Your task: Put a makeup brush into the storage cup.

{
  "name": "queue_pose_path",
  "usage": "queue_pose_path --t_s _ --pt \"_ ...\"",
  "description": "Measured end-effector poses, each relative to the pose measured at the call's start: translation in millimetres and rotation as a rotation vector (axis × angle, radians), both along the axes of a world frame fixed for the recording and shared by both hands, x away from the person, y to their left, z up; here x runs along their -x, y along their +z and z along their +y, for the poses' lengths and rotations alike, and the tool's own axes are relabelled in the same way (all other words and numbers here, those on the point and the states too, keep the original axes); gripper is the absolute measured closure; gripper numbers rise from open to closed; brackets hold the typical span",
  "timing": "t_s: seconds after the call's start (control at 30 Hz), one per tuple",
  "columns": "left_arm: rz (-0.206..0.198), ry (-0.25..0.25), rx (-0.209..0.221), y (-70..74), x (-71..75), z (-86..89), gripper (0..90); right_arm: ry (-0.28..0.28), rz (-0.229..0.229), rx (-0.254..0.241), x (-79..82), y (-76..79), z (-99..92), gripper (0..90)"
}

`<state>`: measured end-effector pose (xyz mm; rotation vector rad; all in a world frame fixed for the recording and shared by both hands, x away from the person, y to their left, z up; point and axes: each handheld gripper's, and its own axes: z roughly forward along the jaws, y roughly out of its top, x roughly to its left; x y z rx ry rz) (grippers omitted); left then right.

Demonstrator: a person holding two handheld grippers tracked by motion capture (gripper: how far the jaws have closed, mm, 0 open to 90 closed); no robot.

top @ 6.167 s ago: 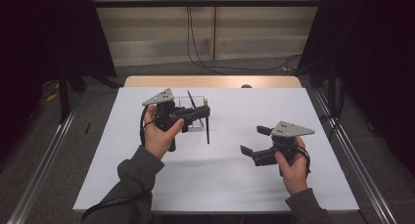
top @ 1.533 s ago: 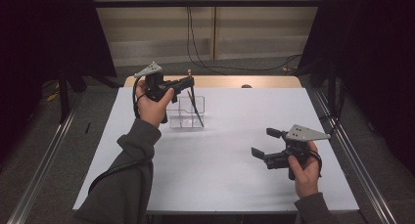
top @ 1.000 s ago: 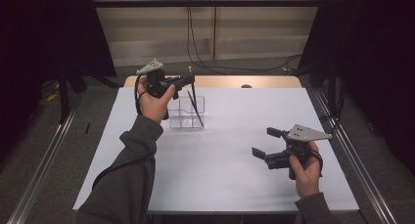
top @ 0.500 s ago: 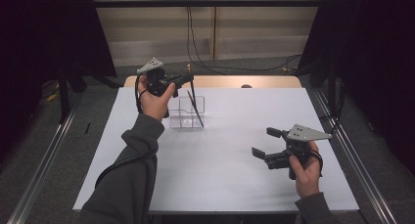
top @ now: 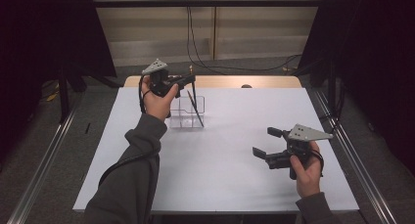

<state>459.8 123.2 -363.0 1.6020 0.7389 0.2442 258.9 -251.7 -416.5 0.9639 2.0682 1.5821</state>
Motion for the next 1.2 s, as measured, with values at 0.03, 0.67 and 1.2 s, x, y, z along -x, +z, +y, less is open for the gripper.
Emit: queue_pose_path --t_s 0.03,0.67,1.2 --pt "0.004 0.007 0.003 -1.1 -0.1 -0.8 84.1 -0.001 0.001 -0.002 0.1 0.0 -0.1 5.2" --pt "0.027 0.006 -0.028 -16.8 0.0 3.8 84.1 0.005 0.004 0.008 -0.5 -0.7 1.6 5.2" --pt "0.040 -0.006 -0.032 -26.7 4.8 5.2 84.1 0.013 0.004 0.013 -0.8 -1.1 3.6 5.1"
